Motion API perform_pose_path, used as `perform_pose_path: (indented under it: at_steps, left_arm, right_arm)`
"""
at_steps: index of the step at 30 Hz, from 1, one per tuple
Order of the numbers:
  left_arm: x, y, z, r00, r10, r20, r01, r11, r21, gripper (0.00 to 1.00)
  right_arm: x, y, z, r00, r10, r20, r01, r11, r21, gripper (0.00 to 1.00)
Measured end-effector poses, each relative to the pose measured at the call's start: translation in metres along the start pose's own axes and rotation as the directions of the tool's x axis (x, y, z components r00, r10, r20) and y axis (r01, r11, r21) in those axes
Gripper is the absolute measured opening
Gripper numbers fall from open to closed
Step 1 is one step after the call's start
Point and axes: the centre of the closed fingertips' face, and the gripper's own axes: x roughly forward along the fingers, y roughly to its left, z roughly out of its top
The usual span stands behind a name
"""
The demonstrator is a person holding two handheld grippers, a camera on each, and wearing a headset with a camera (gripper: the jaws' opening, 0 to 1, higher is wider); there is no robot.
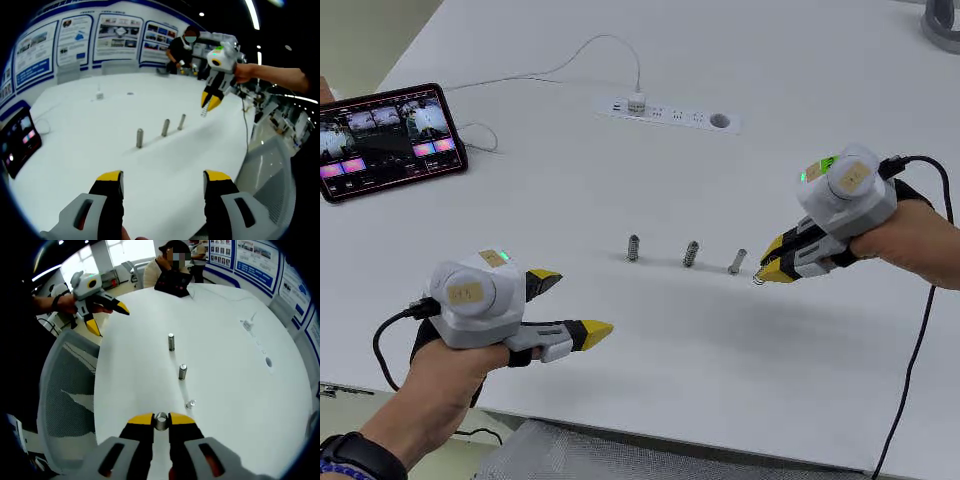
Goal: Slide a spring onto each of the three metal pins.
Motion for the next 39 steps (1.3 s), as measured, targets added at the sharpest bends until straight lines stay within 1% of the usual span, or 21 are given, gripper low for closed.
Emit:
perform_pose_path:
  at_steps: [6, 10, 18, 26, 33, 39]
  left_arm:
    - [-0.001, 0.002, 0.0, 0.9999, 0.014, 0.002, -0.014, 1.0, -0.02, 0.69]
    - [-0.002, 0.002, 0.0, 0.9998, 0.015, 0.008, -0.015, 0.999, -0.03, 0.72]
    - [-0.004, 0.008, -0.006, 0.9992, 0.04, -0.007, -0.04, 0.998, -0.05, 0.78]
    - [-0.006, 0.009, -0.009, 0.9988, 0.047, -0.015, -0.048, 0.997, -0.065, 0.82]
    - [-0.007, 0.008, -0.011, 0.9986, 0.047, -0.025, -0.048, 0.996, -0.07, 0.84]
    - [-0.008, 0.008, -0.012, 0.9984, 0.05, -0.026, -0.052, 0.996, -0.076, 0.84]
  right_arm:
    - [0.001, -0.01, 0.0, 0.9999, -0.011, 0.0, 0.011, 1.0, -0.001, 0.12]
    - [0.002, -0.015, 0.0, 0.9999, -0.015, -0.005, 0.015, 1.0, -0.004, 0.12]
    - [0.004, -0.026, 0.001, 0.9997, -0.022, -0.01, 0.022, 1.0, -0.01, 0.12]
    - [0.007, -0.034, 0.0, 0.9996, -0.023, -0.019, 0.022, 1.0, -0.02, 0.12]
    - [0.01, -0.041, 0.001, 0.9992, -0.034, -0.018, 0.034, 0.999, -0.028, 0.12]
    - [0.013, -0.047, 0.004, 0.9993, -0.034, -0.013, 0.034, 0.999, -0.027, 0.12]
